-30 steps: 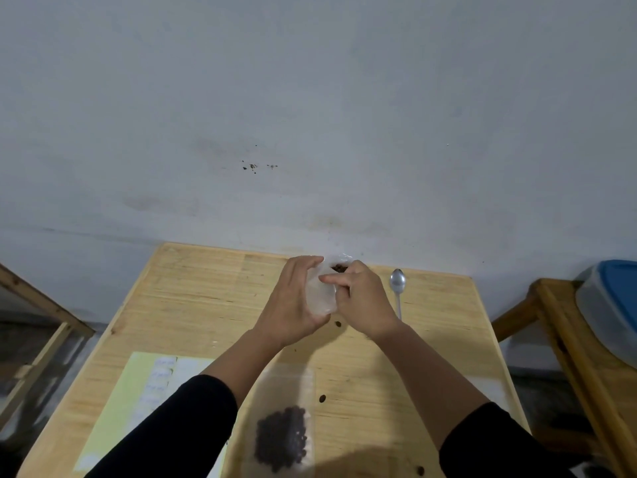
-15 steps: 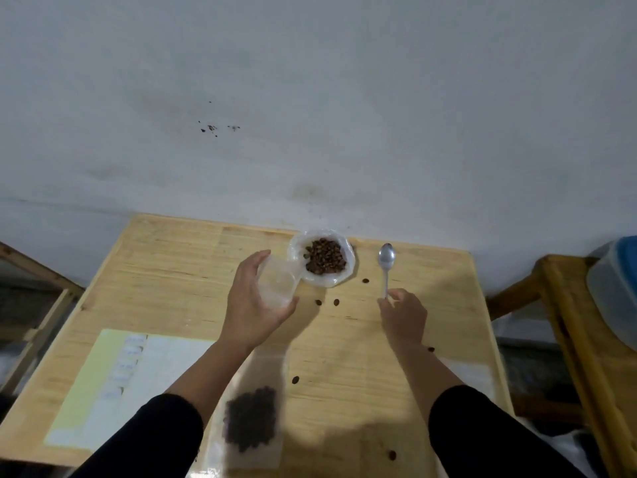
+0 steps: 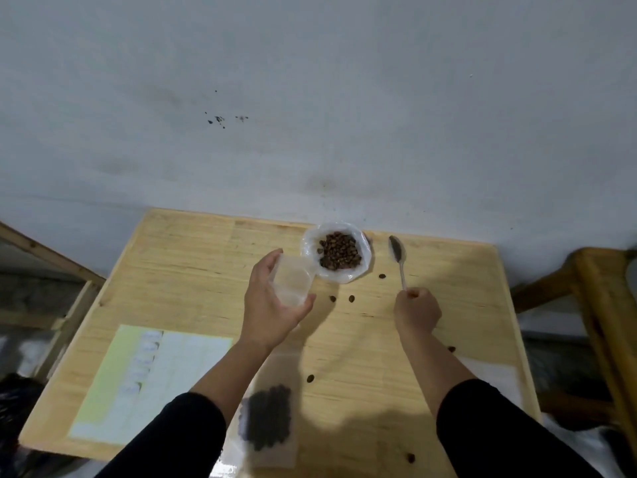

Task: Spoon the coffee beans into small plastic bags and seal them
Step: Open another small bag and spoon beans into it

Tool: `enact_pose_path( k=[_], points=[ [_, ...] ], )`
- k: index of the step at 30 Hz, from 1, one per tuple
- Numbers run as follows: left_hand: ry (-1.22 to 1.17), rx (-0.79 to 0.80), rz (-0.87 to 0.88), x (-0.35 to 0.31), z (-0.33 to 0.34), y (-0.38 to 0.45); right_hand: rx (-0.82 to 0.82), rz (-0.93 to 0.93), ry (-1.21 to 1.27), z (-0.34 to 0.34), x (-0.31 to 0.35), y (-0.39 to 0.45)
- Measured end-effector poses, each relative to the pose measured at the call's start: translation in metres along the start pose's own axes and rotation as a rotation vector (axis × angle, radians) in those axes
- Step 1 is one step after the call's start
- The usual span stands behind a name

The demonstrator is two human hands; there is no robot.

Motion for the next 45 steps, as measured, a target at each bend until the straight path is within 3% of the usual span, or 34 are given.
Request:
enact_pose_path(
  k=[5, 10, 15, 22, 24, 27, 29, 37, 45],
  points=[
    [-0.033, 0.083, 0.000, 0.011, -0.001, 0.013, -0.162, -0.144, 0.255, -0.011, 0.017, -0.027],
    [-0.045, 0.162, 0.011, 0.020, 0.000, 0.024, -0.095, -0.331, 0.497, -0.013, 0.042, -0.062],
    [-0.071, 0.218, 0.007, 0.025, 0.001, 0.030, -0.102, -0.486, 0.338, 0.003, 0.050, -0.082],
    [-0.162, 0.265, -0.038, 0.025, 0.009, 0.035, -0.145, -0.406, 0.193, 0.041, 0.039, -0.056],
    [-0.190, 0.273, -0.055, 0.024, 0.014, 0.036, -0.101, -0.268, 0.346, 0.051, 0.036, -0.045],
    [-0.185, 0.289, -0.067, 0.021, 0.018, 0.038, 0.040, -0.040, 0.788, 0.064, 0.035, -0.028],
    [-0.171, 0.285, -0.070, 0.020, 0.019, 0.041, 0.080, 0.016, 0.965, 0.066, 0.036, -0.022],
    [-0.135, 0.263, -0.097, 0.019, 0.022, 0.049, 0.117, -0.013, 1.044, 0.034, 0.045, -0.029],
    [-0.126, 0.266, -0.105, 0.020, 0.027, 0.053, 0.202, -0.191, 0.967, 0.004, 0.071, -0.056]
  ],
)
Point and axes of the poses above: each hand's wrist, its own y-axis towards the middle knuckle, its own z-axis out of the palm, x = y × z, the point moved 4 cm from there along y, towards the middle knuckle, and after that the axes turned 11 degrees about x, right-handed, at the moved point
